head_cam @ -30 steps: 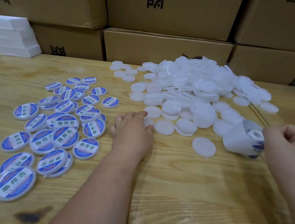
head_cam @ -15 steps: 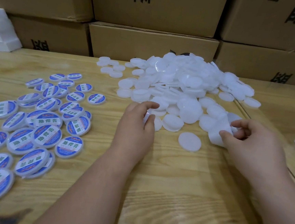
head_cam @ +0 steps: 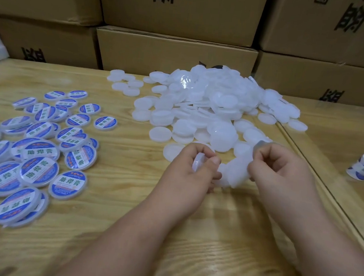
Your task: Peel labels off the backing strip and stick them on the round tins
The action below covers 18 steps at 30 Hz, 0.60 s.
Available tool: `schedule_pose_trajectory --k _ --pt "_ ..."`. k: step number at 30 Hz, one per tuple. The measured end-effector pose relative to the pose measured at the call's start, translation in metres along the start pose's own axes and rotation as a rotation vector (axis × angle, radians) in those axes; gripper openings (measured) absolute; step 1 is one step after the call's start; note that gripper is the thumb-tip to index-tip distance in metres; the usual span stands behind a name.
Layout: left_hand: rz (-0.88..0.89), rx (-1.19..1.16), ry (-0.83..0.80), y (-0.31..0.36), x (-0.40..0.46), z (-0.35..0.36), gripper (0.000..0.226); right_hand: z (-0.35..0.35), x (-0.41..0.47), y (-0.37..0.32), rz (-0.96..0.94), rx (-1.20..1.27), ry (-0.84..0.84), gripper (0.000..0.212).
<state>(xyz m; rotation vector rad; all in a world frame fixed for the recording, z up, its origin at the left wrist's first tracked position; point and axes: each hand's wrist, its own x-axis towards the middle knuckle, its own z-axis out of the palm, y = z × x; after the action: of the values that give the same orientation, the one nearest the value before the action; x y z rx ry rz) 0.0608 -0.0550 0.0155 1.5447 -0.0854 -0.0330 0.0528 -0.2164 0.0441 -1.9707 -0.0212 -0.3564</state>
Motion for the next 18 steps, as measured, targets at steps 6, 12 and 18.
schedule_pose_trajectory --k 6,12,18 --pt "-0.053 -0.128 -0.010 0.001 0.004 -0.005 0.008 0.006 -0.001 0.000 0.108 0.122 -0.226 0.005" --pt "0.003 -0.086 -0.040 0.000 0.003 -0.010 0.020 0.005 0.005 0.002 0.267 0.291 -0.223 0.028" --pt "0.053 0.126 -0.227 0.001 -0.002 -0.013 0.017 0.007 0.005 0.011 0.246 0.272 -0.117 0.018"
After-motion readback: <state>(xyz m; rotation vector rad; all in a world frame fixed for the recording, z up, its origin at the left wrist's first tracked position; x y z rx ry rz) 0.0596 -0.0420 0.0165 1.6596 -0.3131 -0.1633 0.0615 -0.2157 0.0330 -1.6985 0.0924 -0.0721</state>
